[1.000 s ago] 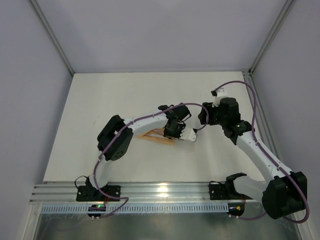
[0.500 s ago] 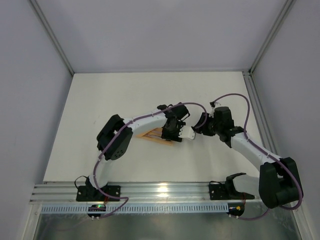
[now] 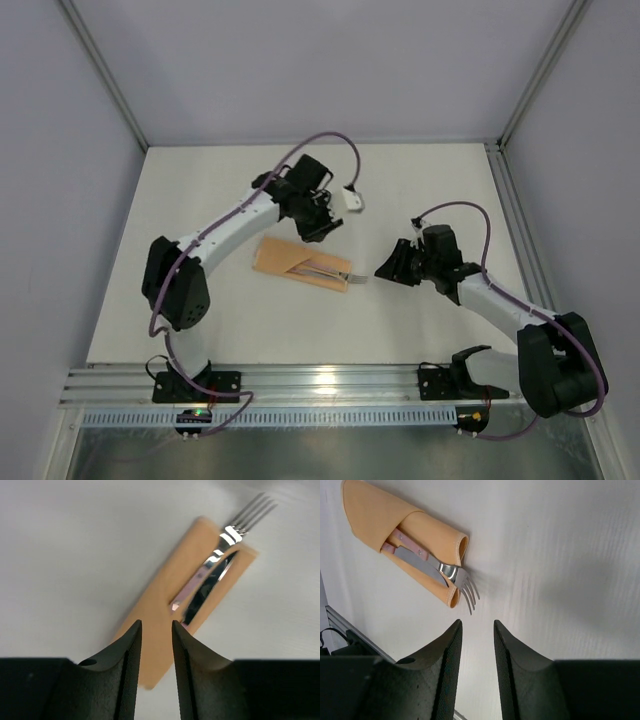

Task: Fold the napkin into a case and place the utensils inside
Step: Insert the fork into the folded napkin, then place the smaller rectangle-folded napkin at the center of the board.

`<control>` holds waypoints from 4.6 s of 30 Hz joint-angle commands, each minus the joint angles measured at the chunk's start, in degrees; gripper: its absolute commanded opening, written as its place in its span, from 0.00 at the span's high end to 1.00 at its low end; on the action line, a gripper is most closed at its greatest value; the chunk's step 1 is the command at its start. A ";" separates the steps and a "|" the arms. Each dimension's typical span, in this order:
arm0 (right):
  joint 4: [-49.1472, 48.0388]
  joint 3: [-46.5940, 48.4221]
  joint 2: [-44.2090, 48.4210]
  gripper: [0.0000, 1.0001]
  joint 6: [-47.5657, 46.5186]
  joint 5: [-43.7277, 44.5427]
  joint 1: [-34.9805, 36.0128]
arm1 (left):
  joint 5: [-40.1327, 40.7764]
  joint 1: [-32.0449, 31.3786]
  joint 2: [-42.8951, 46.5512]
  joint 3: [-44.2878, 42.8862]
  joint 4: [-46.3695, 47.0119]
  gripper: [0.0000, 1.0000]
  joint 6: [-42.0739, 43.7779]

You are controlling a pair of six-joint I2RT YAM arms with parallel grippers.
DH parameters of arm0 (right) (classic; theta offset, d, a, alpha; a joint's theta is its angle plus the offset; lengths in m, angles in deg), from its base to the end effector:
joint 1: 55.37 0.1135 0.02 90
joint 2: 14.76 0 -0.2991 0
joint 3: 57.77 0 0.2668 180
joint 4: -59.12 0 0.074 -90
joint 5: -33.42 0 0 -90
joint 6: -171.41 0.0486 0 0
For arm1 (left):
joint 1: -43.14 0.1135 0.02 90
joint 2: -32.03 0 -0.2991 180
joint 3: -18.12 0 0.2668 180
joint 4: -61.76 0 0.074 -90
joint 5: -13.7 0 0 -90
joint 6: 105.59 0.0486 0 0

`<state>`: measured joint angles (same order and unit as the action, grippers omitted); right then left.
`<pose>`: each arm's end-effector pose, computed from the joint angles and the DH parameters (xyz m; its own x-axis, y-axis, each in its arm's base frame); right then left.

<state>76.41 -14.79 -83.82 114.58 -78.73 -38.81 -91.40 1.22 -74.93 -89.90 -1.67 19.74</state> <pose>0.2241 0.0858 0.1938 -0.8391 0.2792 -0.4668 -0.0807 0.7848 0.6144 0.3116 -0.2968 0.2974 -0.1128 0.8517 -0.5118 0.9808 0.1779 0.0799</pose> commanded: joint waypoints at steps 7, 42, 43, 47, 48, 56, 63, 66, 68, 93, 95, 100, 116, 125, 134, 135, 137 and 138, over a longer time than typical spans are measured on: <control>-10.00 -1.94 -4.50 0.64 4.10 -2.54 2.16 | -4.15 28.53 -0.44 8.88 6.66 0.61 -22.32; -16.51 2.80 -15.58 0.94 5.86 -0.17 6.38 | -4.33 30.05 -3.44 17.77 17.30 0.96 -24.35; -16.16 3.33 -15.93 0.94 5.59 -0.26 6.47 | -4.51 29.96 -3.09 17.85 17.39 0.96 -24.26; -15.98 5.18 -18.12 0.96 5.76 -0.26 7.26 | -5.12 30.05 -2.12 18.99 18.35 0.97 -23.99; -16.16 5.53 -18.39 0.96 5.94 -0.17 7.87 | -5.21 30.05 -1.94 19.26 18.53 0.97 -23.91; -18.10 8.07 -20.76 0.96 8.23 1.76 10.51 | -5.82 30.05 0.08 21.28 20.29 0.96 -23.20; -17.92 12.82 -25.42 0.96 8.58 2.64 13.32 | -6.00 30.04 0.87 21.99 20.90 0.96 -22.76; -19.06 12.83 -26.21 0.96 9.63 2.99 13.94 | -6.09 29.96 1.22 22.51 21.08 0.96 -22.50; -19.32 13.18 -26.83 0.96 9.98 3.43 14.29 | -6.00 29.96 1.49 22.78 21.34 0.96 -22.41; 1.15 21.62 -18.93 0.43 -3.02 7.91 15.53 | -4.68 29.96 1.66 23.83 21.69 0.97 -22.50; 1.68 19.35 -15.60 0.43 -2.76 8.35 13.43 | -4.68 30.04 1.93 23.83 21.61 0.97 -22.59; -2.18 12.14 -13.21 0.44 -0.21 6.00 9.20 | -3.98 30.04 2.54 23.74 21.52 0.96 -23.20; -16.86 11.42 -28.94 0.74 4.89 -1.75 8.93 | -3.10 30.05 2.63 24.97 21.61 0.98 -24.87; -12.74 24.49 -37.72 0.96 2.61 -0.61 6.83 | -0.03 33.02 0.70 24.10 24.24 1.00 -29.17; 0.26 55.69 -57.91 0.96 1.99 -0.88 6.21 | 0.33 36.90 -4.22 18.92 28.45 1.00 -34.19; 2.97 61.46 -59.77 0.96 2.16 -0.96 6.21 | 0.41 37.07 -4.83 18.21 28.64 1.00 -34.80; 4.92 68.59 -64.24 0.96 2.95 -0.88 6.21 | 0.59 37.34 -6.77 16.11 28.90 1.00 -36.37; 6.50 70.29 -65.40 0.96 3.13 -0.44 6.21 | 0.59 37.34 -7.47 15.49 28.99 1.00 -36.91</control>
<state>76.65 48.07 -146.00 117.49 -79.78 -32.78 -90.96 38.36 -80.20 -71.09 23.31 -13.85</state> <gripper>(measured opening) 0.040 0.005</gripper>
